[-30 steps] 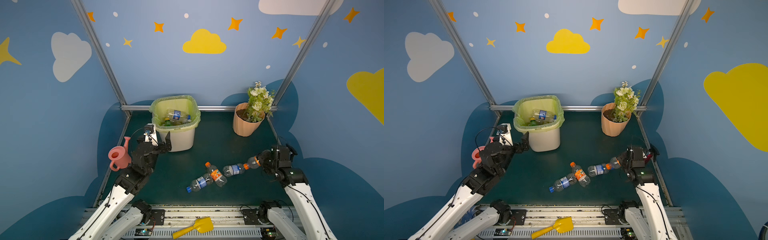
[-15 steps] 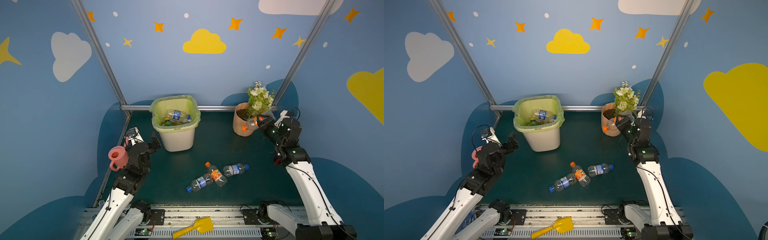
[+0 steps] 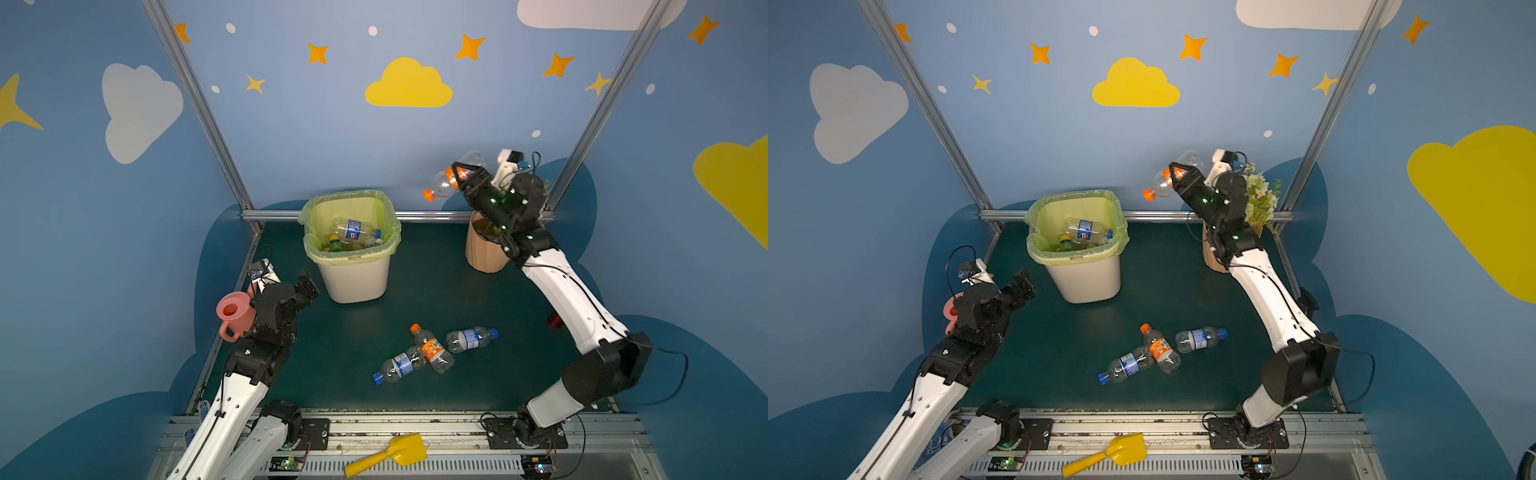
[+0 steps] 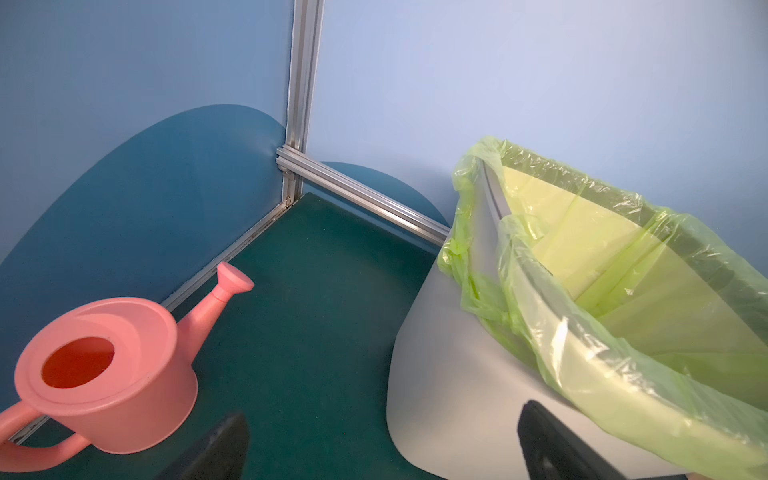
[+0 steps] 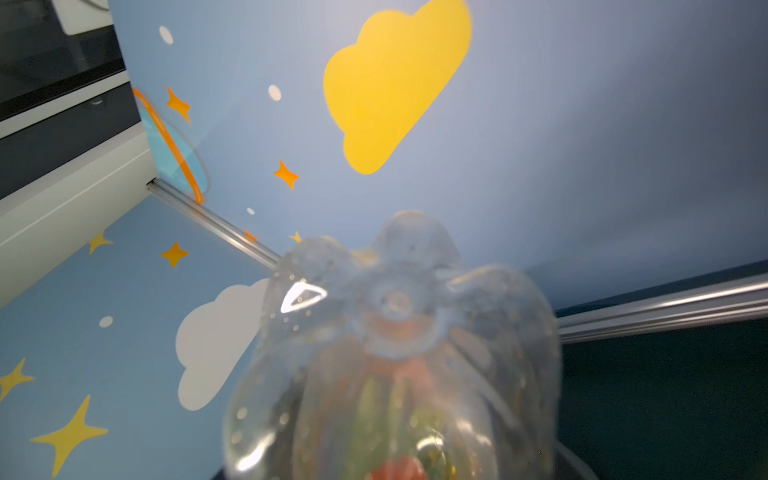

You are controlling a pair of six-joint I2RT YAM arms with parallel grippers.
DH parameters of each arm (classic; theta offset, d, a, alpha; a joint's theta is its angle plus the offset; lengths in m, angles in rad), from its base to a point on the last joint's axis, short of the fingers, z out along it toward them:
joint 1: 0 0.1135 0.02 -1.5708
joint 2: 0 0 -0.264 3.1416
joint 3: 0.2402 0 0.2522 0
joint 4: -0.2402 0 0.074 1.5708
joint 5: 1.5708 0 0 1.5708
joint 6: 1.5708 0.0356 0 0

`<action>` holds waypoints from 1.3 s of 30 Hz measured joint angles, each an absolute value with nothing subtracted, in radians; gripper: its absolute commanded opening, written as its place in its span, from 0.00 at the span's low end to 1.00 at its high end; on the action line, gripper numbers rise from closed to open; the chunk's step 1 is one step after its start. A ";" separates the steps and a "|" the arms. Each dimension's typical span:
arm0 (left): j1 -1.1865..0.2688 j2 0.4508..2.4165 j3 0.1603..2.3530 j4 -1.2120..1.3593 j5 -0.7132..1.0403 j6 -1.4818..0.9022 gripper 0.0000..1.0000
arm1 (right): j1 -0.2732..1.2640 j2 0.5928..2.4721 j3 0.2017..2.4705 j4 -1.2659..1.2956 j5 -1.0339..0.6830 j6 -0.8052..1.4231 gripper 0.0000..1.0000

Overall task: Throw the plastic bottles in the bin
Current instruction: 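Lift the orange-labelled bottle over the bin with the right gripper and release, then return the right gripper to the pile and close on the blue-labelled bottle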

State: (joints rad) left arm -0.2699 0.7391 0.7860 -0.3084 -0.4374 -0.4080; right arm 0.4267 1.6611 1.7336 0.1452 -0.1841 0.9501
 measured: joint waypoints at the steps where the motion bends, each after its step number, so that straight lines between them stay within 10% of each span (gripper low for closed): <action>1: -0.270 0.738 0.786 -0.310 -0.435 -0.408 1.00 | 0.463 1.715 1.792 0.150 -0.194 0.948 0.62; 8: -0.268 0.740 0.790 -0.322 -0.413 -0.404 1.00 | 0.626 2.044 2.121 0.007 -0.308 0.887 0.94; 15: -0.268 0.720 0.801 -0.330 -0.389 -0.377 1.00 | 0.563 1.935 2.093 -0.193 -0.268 0.713 0.95; 25: -0.268 0.683 0.802 -0.327 -0.315 -0.345 1.00 | 0.393 1.316 1.568 -0.146 -0.109 0.674 0.95; 39: -0.299 0.682 0.802 -0.314 -0.292 -0.325 1.00 | 0.297 1.002 0.810 -0.488 0.037 1.031 0.95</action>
